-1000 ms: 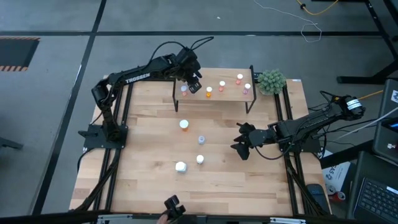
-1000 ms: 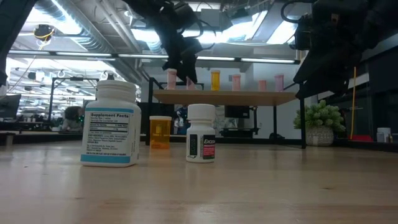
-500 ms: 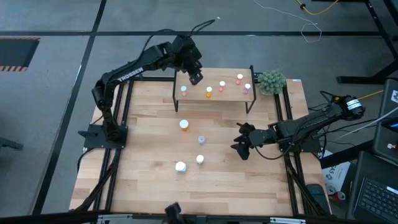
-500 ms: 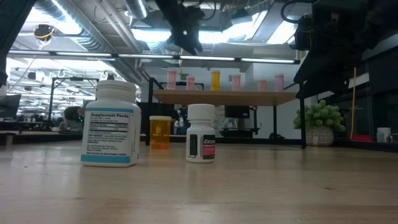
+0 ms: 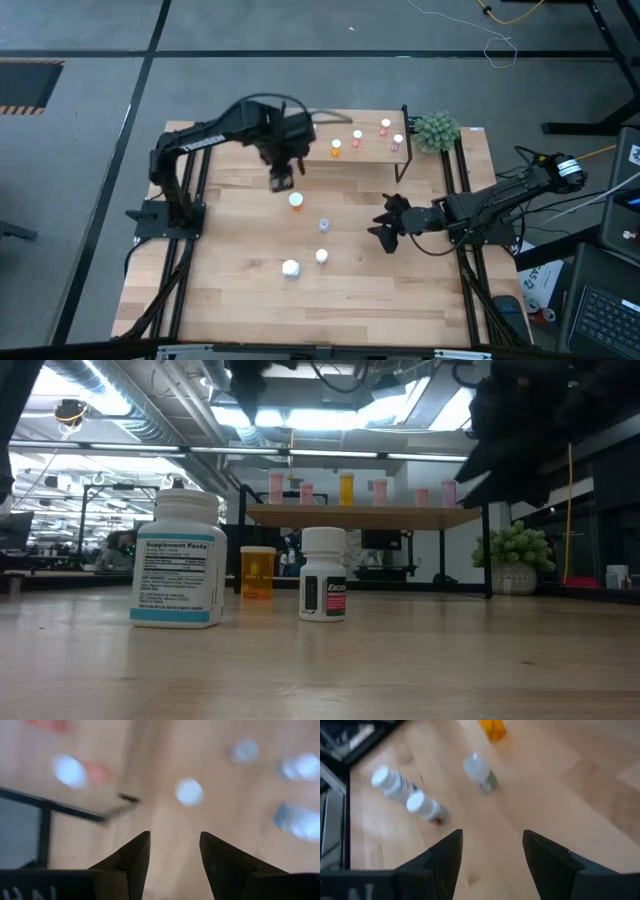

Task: Pick and place medicine bottles onto shelf by color
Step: Put the big white pill bottle on the shelf

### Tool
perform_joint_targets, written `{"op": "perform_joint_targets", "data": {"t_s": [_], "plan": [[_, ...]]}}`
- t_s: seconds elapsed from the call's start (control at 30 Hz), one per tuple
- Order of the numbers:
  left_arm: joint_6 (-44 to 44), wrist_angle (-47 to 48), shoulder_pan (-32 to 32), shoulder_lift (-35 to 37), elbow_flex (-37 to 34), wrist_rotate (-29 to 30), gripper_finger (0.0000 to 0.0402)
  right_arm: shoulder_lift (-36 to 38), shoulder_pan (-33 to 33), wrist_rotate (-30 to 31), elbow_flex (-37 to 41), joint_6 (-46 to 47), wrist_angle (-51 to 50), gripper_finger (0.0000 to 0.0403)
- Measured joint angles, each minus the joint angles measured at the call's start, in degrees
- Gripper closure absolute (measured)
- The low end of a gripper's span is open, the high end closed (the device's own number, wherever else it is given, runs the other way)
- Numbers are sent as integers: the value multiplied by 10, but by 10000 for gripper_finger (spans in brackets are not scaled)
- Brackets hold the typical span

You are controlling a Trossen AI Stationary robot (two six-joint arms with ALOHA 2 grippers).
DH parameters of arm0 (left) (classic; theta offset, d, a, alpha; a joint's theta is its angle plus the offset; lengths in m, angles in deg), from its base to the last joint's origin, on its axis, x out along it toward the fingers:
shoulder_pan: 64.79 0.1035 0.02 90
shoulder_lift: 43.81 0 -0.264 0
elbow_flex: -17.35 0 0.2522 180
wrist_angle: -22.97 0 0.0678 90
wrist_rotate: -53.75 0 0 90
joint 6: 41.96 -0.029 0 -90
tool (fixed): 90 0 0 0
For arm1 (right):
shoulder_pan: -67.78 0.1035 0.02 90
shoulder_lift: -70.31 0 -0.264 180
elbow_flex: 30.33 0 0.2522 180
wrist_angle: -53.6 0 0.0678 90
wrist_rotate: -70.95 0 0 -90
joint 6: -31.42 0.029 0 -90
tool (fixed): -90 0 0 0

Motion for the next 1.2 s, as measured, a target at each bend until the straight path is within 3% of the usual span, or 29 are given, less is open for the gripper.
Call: {"op": "perform_joint_targets", "data": {"t_s": [0.23,0.4,0.53,0.7,0.83,1.0,1.2], "plan": [[12,3,-73,105,-152,-15,235,-20,0,26,-1,-38,103,192],[80,-46,-123,218,-320,-12,235,-102,0,10,-4,-133,272,192],[147,-136,-169,302,-451,-11,235,-188,1,-38,-48,-190,306,192],[198,-274,-222,377,-582,-11,235,-298,5,-85,-151,-274,274,192],[214,-357,-252,406,-656,-9,235,-366,8,-84,-236,-341,192,192],[233,-408,-272,409,-711,-8,235,-425,7,-74,-324,-354,83,192],[257,-461,-282,410,-751,-6,235,-453,7,-77,-358,-330,11,192]]}}
